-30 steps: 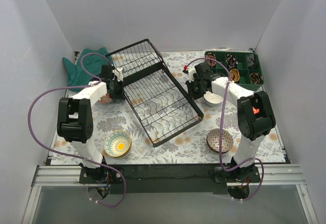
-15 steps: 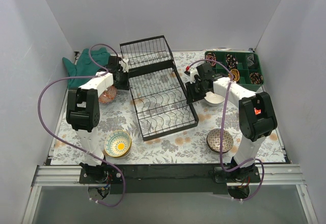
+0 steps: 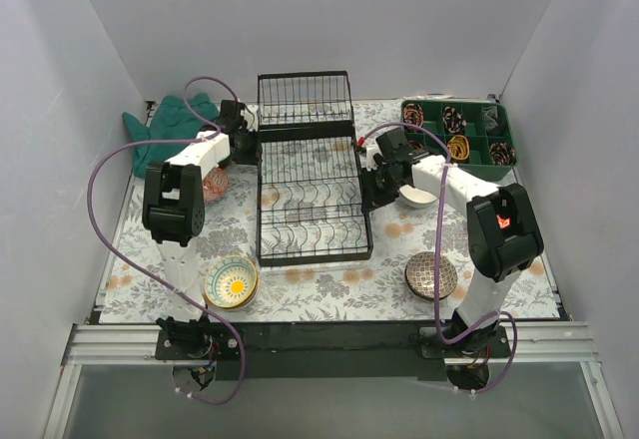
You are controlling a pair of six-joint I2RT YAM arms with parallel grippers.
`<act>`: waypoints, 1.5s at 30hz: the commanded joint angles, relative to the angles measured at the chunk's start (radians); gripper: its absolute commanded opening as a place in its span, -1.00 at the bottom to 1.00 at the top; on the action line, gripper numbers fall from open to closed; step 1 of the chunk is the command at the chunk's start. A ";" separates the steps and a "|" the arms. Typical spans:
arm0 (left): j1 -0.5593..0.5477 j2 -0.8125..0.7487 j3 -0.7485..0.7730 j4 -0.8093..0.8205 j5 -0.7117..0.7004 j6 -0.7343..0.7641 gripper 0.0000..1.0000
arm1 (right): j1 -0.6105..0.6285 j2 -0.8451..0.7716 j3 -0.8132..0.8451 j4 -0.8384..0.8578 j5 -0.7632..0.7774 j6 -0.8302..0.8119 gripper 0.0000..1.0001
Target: Load the bowls into the dish rack
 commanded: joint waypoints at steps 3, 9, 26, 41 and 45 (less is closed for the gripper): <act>-0.082 0.050 0.107 0.028 0.079 -0.022 -1.00 | 0.027 0.021 0.126 0.050 -0.061 -0.022 -0.97; -0.100 0.100 0.170 0.029 0.079 -0.034 -1.00 | 0.026 0.049 0.147 0.055 0.028 -0.069 -0.97; -0.121 0.103 0.196 0.040 0.055 -0.049 -1.00 | -0.003 0.090 0.196 0.047 0.114 -0.152 -0.97; -0.109 -0.255 -0.051 0.051 -0.178 0.010 0.14 | -0.013 -0.019 0.235 0.019 0.044 -0.290 -0.05; -0.106 -0.403 -0.137 0.022 -0.203 0.075 0.44 | -0.013 -0.097 0.201 -0.008 0.012 -0.301 0.25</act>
